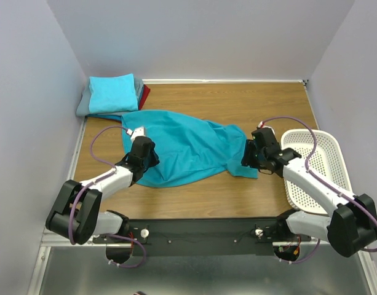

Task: Fold and stack the t-shirts
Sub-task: Flatten the tshirt out

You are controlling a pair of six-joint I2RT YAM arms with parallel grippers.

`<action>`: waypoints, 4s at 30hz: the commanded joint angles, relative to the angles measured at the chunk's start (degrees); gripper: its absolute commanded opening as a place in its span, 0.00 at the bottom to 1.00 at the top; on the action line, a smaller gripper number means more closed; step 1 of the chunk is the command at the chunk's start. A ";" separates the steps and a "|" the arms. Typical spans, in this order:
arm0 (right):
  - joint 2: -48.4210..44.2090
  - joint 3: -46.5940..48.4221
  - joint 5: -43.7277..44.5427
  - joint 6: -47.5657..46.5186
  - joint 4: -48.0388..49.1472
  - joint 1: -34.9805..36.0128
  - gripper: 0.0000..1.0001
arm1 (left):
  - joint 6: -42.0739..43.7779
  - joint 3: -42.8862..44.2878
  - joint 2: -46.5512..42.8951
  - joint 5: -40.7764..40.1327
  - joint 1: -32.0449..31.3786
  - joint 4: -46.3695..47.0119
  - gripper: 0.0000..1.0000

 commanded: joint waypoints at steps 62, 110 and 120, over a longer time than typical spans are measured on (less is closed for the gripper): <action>11.17 -1.37 4.83 -1.43 7.67 -0.32 0.00 | 12.78 22.14 12.86 -6.54 -10.90 -11.95 0.75; 9.94 -1.63 3.60 -1.87 7.32 -0.32 0.00 | 10.49 13.32 16.71 -4.09 -4.39 -6.85 0.20; 9.51 -0.66 4.04 -1.96 7.23 -0.32 0.00 | 10.84 15.34 8.54 -7.07 -4.39 -11.58 0.00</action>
